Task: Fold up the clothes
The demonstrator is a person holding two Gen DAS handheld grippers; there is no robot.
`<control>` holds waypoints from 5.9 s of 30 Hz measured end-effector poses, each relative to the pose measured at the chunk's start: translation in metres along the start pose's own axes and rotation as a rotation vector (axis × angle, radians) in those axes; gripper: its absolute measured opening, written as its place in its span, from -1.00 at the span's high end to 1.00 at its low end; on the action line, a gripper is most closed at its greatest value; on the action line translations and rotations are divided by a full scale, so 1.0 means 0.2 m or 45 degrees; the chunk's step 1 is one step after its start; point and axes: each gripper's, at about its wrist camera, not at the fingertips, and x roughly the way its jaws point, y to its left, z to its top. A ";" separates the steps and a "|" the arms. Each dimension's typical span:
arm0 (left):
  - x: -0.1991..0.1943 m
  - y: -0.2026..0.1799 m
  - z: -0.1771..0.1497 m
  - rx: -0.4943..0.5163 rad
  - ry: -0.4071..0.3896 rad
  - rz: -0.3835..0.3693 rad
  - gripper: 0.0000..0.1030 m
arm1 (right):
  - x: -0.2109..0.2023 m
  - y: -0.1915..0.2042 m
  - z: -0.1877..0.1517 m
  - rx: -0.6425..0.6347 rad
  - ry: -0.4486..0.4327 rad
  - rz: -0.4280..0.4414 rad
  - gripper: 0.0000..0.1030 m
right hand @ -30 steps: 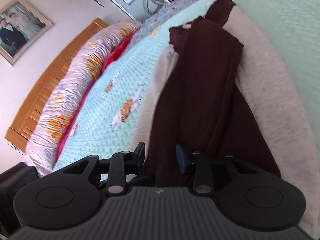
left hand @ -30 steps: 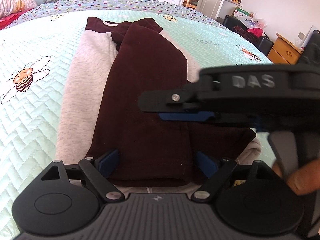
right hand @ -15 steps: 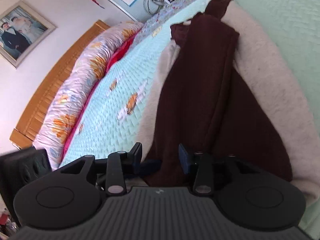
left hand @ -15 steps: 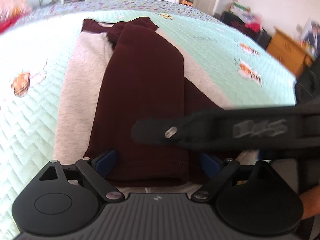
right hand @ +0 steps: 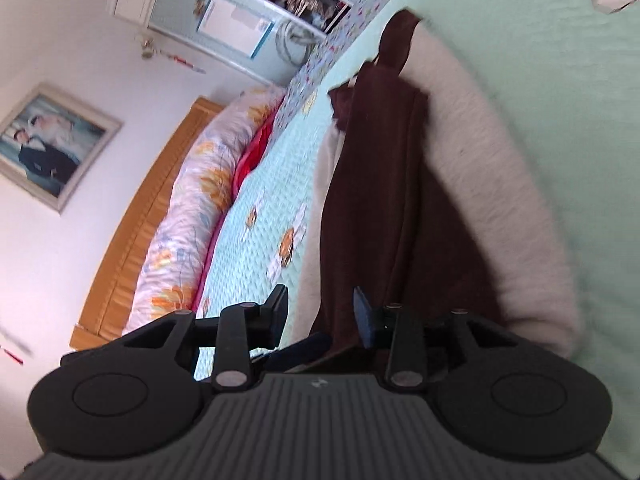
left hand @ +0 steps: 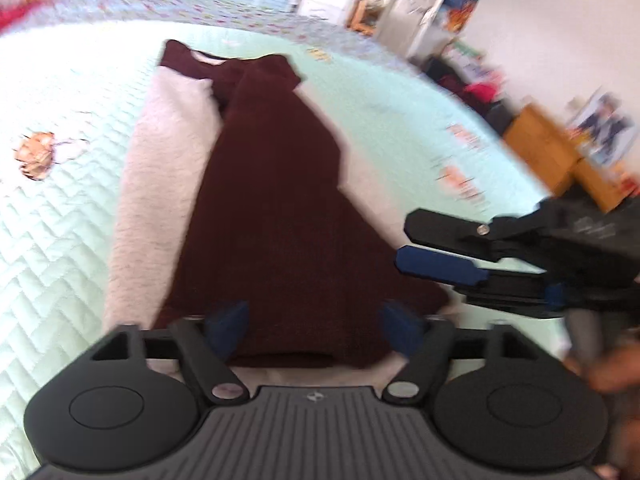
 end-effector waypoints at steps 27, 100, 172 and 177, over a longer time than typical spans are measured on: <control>0.63 0.63 0.75 -0.609 0.345 -0.305 0.04 | 1.04 -0.40 0.99 0.070 0.278 0.021 0.97; 0.41 0.57 1.63 0.131 -0.245 0.054 0.68 | 0.90 0.11 1.63 -0.667 0.121 0.033 0.65; -0.22 0.23 0.59 -0.218 -0.281 -0.097 -0.09 | -0.02 0.26 0.40 -0.340 -0.085 0.100 0.92; -0.03 0.27 0.66 -0.192 -0.284 -0.015 -0.09 | 0.30 0.33 0.51 -0.344 -0.053 0.138 0.92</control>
